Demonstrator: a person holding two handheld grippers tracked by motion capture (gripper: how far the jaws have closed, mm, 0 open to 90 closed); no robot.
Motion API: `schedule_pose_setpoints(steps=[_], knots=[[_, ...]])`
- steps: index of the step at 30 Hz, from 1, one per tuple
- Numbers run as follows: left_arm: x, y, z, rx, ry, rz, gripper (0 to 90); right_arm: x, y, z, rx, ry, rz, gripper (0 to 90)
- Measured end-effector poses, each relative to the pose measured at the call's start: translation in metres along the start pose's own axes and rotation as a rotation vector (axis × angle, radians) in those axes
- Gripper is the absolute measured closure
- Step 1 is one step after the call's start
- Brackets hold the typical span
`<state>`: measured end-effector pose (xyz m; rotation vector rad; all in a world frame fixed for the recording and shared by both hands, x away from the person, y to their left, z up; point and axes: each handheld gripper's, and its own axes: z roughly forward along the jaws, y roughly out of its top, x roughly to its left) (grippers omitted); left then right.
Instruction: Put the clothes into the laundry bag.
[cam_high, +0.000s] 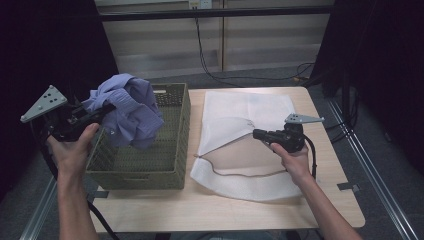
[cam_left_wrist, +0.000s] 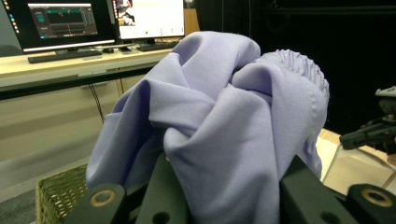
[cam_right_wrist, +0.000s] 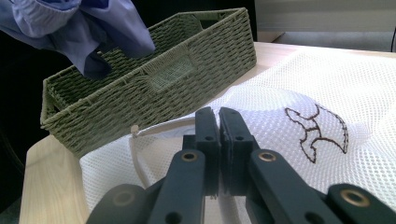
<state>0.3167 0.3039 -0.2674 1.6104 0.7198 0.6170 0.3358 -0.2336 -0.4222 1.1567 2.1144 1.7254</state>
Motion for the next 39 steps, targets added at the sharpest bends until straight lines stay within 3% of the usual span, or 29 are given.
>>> schedule_pose_setpoints(steps=[5, 13, 21, 26, 39], knots=[[-0.005, 0.007, -0.005, -0.026, -0.007, -0.002, 77.6, 0.0, 0.0, 0.001, 0.004, 0.0, 0.0, 86.9], [-0.017, 0.021, -0.017, -0.065, -0.013, 0.041, 77.6, 0.001, -0.001, 0.002, 0.006, 0.001, -0.008, 86.8], [-0.022, 0.024, -0.019, -0.089, -0.022, 0.037, 77.5, 0.002, -0.001, 0.003, 0.01, 0.002, -0.012, 86.9], [-0.031, 0.031, -0.022, -0.115, -0.026, 0.055, 77.4, 0.003, -0.001, 0.003, 0.013, 0.002, -0.012, 86.8], [-0.045, 0.041, -0.027, -0.15, -0.071, 0.054, 77.4, 0.003, -0.001, 0.002, 0.014, 0.005, -0.011, 86.8]])
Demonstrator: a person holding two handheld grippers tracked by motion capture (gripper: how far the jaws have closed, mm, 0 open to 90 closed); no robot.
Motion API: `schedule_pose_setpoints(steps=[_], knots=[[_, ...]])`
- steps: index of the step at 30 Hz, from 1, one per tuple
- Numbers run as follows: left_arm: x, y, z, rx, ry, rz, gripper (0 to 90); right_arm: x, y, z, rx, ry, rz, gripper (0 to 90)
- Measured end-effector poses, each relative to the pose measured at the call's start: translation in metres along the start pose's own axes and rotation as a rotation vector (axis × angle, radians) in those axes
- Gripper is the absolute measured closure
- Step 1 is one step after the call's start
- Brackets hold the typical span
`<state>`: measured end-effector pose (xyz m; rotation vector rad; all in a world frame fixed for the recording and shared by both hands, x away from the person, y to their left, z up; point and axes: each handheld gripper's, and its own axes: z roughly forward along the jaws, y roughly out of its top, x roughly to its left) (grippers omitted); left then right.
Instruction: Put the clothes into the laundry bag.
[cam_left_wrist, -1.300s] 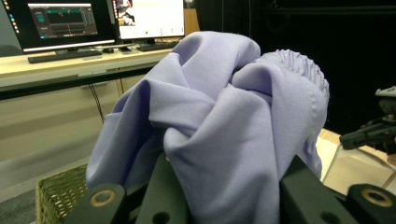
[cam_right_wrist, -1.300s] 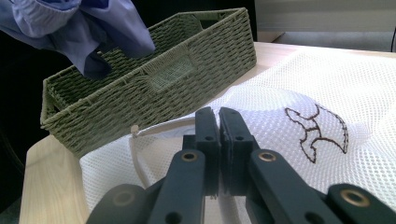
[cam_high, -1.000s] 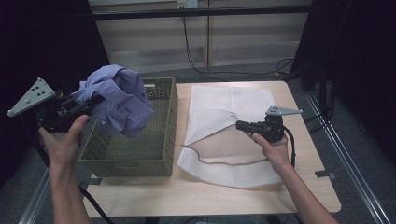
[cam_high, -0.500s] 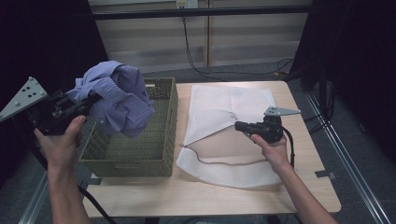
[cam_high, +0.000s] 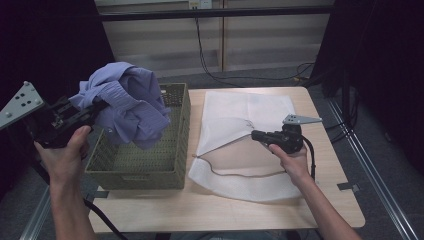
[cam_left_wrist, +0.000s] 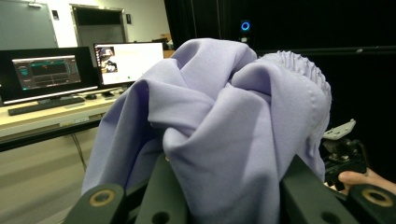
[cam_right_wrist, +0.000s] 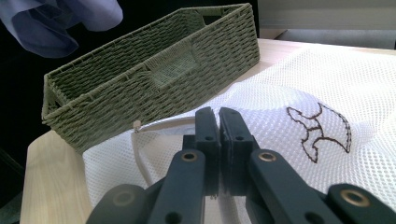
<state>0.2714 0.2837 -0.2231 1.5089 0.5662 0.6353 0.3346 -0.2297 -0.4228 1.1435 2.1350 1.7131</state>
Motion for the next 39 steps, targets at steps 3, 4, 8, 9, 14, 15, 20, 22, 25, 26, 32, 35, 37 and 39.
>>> schedule_pose_setpoints(steps=[3, 4, 8, 9, 14, 15, 20, 22, 25, 26, 32, 35, 37, 39], knots=[[-0.006, 0.004, 0.0, -0.015, -0.013, 0.002, 77.3, 0.0, 0.0, 0.0, 0.0, 0.0, 0.002, 86.9], [-0.008, 0.005, 0.0, -0.02, -0.019, -0.001, 77.3, 0.0, 0.0, 0.001, 0.001, 0.0, 0.003, 86.9], [-0.013, 0.008, 0.0, -0.032, -0.041, 0.002, 77.2, 0.0, 0.0, 0.001, 0.001, 0.0, 0.002, 86.9], [-0.015, 0.01, 0.002, -0.029, -0.07, 0.02, 77.3, 0.0, 0.0, 0.001, 0.001, 0.001, 0.002, 86.8], [-0.019, 0.007, 0.01, -0.021, -0.104, 0.015, 77.1, 0.0, 0.0, 0.0, 0.002, 0.001, 0.002, 86.9], [-0.022, 0.007, 0.014, -0.018, -0.113, 0.014, 77.1, 0.0, 0.0, 0.0, 0.003, 0.003, 0.003, 86.8], [-0.03, 0.008, 0.02, -0.019, -0.143, 0.017, 76.9, 0.0, 0.0, 0.001, 0.005, 0.003, 0.003, 86.8], [-0.037, 0.009, 0.023, -0.011, -0.157, 0.023, 76.6, 0.0, 0.0, 0.001, 0.005, 0.003, 0.004, 86.9], [-0.04, 0.01, 0.026, -0.014, -0.169, 0.028, 76.7, 0.0, 0.0, 0.001, 0.005, 0.004, 0.003, 86.9], [-0.042, 0.01, 0.027, -0.014, -0.175, 0.025, 76.7, 0.0, 0.0, 0.001, 0.005, 0.004, 0.003, 86.9], [-0.055, 0.011, 0.037, 0.001, -0.211, 0.045, 76.7, 0.0, -0.001, 0.001, 0.007, 0.008, -0.003, 86.8], [-0.059, 0.011, 0.04, 0.011, -0.217, 0.053, 76.6, 0.0, -0.001, 0.001, 0.007, 0.009, -0.002, 86.9], [-0.063, 0.01, 0.046, 0.016, -0.238, 0.047, 76.6, 0.0, -0.001, 0.001, 0.01, 0.009, -0.002, 86.9], [-0.064, 0.01, 0.047, 0.015, -0.241, 0.046, 76.6, 0.0, -0.001, 0.001, 0.01, 0.009, -0.002, 86.9]])
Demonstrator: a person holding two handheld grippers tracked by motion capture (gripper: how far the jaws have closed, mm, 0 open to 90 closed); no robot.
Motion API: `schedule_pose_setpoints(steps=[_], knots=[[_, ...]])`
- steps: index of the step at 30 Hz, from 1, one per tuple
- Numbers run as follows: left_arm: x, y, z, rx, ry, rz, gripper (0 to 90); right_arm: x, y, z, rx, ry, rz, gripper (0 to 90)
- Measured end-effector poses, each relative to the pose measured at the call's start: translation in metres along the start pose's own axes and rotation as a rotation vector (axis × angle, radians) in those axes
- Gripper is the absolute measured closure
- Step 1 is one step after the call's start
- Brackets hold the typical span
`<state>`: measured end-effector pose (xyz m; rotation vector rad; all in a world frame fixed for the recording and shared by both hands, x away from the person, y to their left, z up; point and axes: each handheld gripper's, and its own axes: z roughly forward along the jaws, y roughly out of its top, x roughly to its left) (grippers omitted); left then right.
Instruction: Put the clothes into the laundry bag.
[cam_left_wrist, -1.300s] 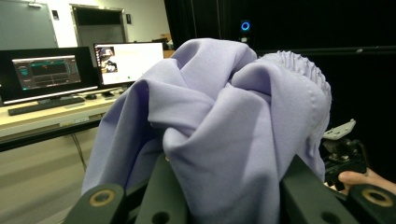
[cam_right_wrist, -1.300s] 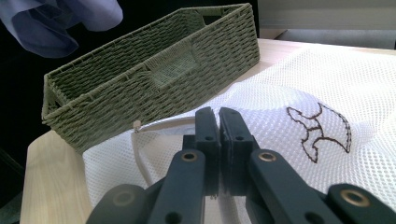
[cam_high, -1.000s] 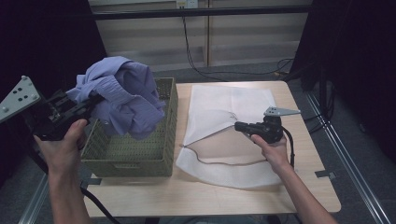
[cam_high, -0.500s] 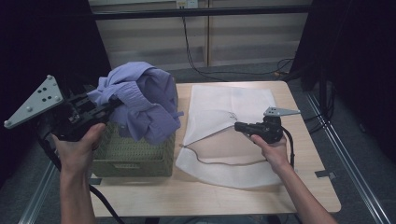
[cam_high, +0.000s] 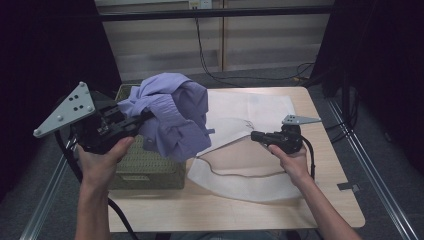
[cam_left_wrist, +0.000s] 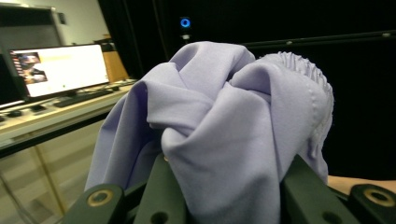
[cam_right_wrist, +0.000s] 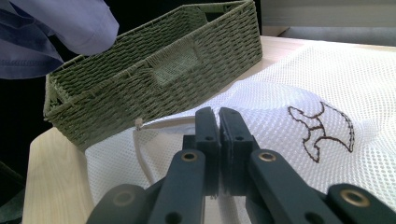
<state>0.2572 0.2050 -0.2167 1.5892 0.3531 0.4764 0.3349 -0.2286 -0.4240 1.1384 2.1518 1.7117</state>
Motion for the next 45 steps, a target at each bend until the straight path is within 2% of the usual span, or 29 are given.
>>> schedule_pose_setpoints(steps=[3, 4, 5, 9, 12, 19, 33, 39, 45], knots=[[-0.003, 0.0, 0.005, 0.015, -0.009, 0.006, 76.5, 0.0, 0.0, 0.0, 0.002, 0.002, -0.002, 86.9], [-0.004, 0.0, 0.007, 0.037, -0.013, 0.016, 76.5, 0.0, 0.0, 0.0, 0.0, 0.002, -0.004, 86.9], [-0.005, -0.001, 0.009, 0.023, -0.014, 0.001, 76.5, 0.0, 0.0, 0.0, 0.0, 0.002, -0.005, 86.9], [-0.008, -0.001, 0.013, 0.029, -0.028, -0.006, 76.5, 0.001, 0.0, 0.001, 0.0, 0.004, -0.004, 87.0], [-0.011, -0.001, 0.016, 0.036, -0.035, 0.007, 76.5, 0.001, 0.0, 0.002, 0.002, 0.009, -0.006, 87.1], [-0.017, -0.002, 0.026, 0.037, -0.061, 0.01, 76.5, 0.001, 0.0, 0.002, 0.003, 0.008, -0.005, 87.1], [-0.032, -0.011, 0.055, 0.076, -0.133, 0.004, 76.5, 0.001, 0.0, 0.002, 0.001, 0.007, -0.003, 87.1], [-0.041, -0.018, 0.073, 0.114, -0.175, 0.014, 76.5, 0.001, 0.0, 0.002, 0.002, 0.008, -0.001, 87.1], [-0.047, -0.023, 0.085, 0.133, -0.195, 0.011, 76.5, 0.001, 0.0, 0.001, 0.003, 0.009, -0.001, 87.1]])
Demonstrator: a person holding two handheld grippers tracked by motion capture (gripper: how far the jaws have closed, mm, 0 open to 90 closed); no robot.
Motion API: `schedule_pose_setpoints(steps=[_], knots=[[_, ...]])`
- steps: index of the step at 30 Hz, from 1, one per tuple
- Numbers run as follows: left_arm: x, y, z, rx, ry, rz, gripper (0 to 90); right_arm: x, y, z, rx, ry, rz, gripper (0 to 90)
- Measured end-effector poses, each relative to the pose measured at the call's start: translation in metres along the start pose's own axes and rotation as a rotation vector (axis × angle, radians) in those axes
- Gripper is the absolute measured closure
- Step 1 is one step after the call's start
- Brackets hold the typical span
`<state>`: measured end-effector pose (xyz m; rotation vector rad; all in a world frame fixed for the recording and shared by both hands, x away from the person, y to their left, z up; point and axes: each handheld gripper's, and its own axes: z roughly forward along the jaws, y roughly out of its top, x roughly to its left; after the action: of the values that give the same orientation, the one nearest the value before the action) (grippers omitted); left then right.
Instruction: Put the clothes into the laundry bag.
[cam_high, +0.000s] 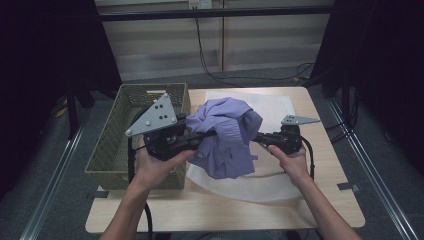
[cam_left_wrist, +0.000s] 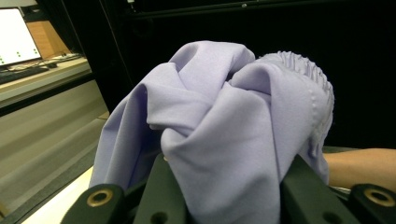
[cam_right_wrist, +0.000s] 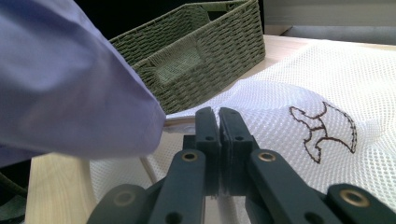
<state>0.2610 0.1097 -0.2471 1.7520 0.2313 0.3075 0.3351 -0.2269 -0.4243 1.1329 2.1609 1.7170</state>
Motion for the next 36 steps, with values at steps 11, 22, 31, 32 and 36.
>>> schedule_pose_setpoints(steps=[11, 22, 31, 32, 36], knots=[[-0.001, -0.011, 0.023, 0.038, -0.026, -0.02, 76.5, 0.0, 0.0, 0.0, -0.002, 0.002, 0.001, 87.1], [-0.003, -0.018, 0.039, 0.071, -0.058, -0.021, 76.5, 0.0, 0.0, -0.001, -0.002, 0.005, 0.004, 87.1], [-0.001, -0.028, 0.058, 0.103, -0.074, -0.028, 76.4, -0.001, 0.0, -0.002, -0.003, 0.003, 0.007, 87.1], [-0.001, -0.029, 0.06, 0.109, -0.07, -0.03, 76.4, -0.001, 0.0, -0.002, -0.003, 0.003, 0.007, 87.1], [0.004, -0.038, 0.067, 0.119, -0.073, -0.056, 76.5, -0.001, 0.0, -0.001, -0.001, 0.006, 0.005, 87.1]])
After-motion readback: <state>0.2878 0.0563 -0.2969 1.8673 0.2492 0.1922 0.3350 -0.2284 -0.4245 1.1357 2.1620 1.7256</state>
